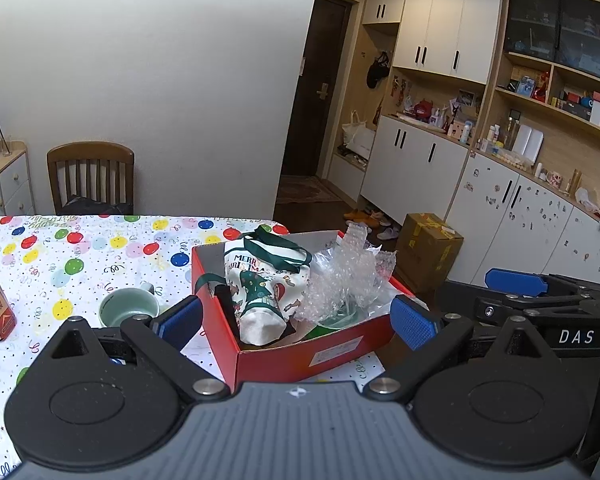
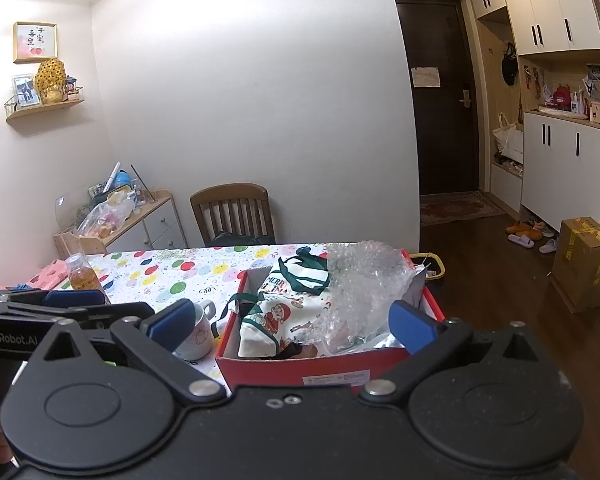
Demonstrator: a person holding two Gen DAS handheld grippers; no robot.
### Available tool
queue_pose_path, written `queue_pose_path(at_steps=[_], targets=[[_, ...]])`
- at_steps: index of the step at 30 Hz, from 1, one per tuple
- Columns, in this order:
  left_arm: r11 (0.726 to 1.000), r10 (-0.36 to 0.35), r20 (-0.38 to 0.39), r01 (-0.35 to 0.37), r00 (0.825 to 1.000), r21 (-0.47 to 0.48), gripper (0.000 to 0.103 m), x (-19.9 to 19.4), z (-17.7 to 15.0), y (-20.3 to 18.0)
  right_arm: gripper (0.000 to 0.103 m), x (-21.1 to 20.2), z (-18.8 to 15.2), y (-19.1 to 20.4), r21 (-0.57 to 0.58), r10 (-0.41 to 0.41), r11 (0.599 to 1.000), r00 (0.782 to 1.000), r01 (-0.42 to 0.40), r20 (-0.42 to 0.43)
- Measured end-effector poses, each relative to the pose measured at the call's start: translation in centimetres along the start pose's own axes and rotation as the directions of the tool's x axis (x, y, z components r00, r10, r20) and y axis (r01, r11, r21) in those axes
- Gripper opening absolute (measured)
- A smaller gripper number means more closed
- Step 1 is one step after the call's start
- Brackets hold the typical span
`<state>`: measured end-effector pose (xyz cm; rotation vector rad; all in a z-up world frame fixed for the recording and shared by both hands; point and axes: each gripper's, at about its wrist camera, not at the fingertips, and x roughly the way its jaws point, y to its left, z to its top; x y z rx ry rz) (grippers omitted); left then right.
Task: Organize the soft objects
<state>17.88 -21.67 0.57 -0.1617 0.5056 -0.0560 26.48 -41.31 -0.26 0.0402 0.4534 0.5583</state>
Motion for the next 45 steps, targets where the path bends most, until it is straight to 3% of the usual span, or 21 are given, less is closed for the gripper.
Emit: queue_pose_path(at_steps=[45], targets=[[1.000,0.016,-0.008,-0.016,1.000,-0.002,0.101,0.66,0.44,-0.07,0.103,0.28,0.42,0.11,-0.004,0.026,1.000,1.000,-0.026,-0.014]])
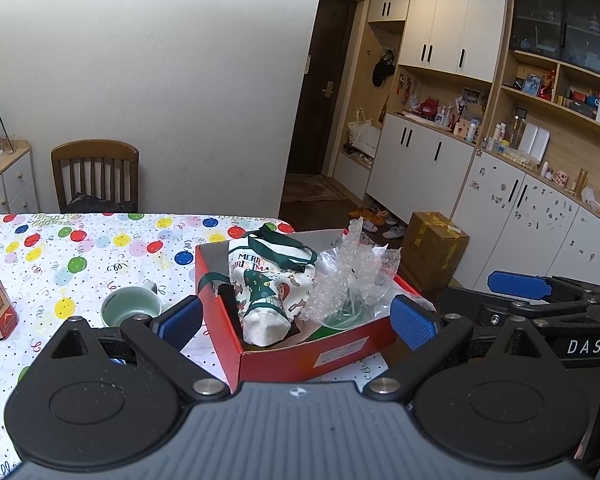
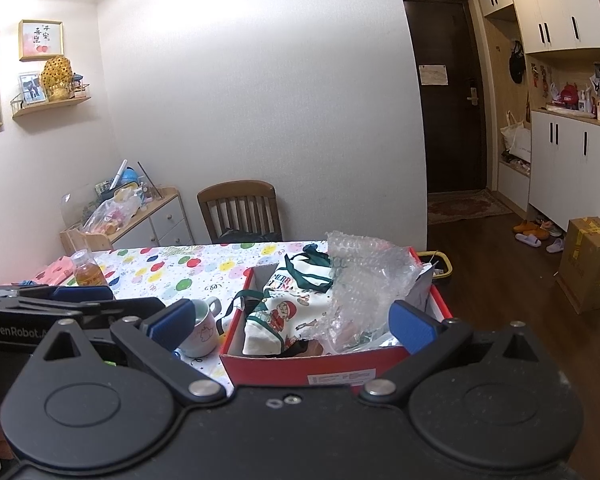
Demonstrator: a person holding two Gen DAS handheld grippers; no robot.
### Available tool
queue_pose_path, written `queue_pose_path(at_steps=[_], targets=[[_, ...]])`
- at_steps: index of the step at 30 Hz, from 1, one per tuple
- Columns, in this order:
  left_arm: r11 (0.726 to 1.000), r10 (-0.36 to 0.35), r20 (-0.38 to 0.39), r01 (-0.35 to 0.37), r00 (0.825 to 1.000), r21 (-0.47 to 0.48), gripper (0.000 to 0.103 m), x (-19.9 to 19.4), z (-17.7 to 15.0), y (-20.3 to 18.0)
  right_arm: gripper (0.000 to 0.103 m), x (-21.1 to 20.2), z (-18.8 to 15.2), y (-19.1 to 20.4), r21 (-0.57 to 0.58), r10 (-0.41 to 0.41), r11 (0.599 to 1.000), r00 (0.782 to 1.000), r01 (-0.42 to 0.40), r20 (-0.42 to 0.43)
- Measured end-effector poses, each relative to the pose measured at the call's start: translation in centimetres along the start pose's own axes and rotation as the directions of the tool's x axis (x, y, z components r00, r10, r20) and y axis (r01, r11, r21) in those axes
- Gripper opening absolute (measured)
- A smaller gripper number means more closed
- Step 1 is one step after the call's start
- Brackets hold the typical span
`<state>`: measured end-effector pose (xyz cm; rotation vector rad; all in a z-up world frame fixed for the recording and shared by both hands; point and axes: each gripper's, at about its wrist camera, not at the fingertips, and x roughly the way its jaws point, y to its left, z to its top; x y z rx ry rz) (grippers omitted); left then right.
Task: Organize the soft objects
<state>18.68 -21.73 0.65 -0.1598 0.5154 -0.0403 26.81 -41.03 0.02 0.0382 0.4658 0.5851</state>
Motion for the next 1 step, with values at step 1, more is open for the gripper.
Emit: queue_pose_path(at_steps=[1], targets=[[1.000,0.001,0.000,-0.001,1.000,0.001,0.101,-0.02,-0.02,-0.01,0.103,0.01,-0.03,-0.13,0.000,0.001,1.000,1.000,-0.001,0.000]])
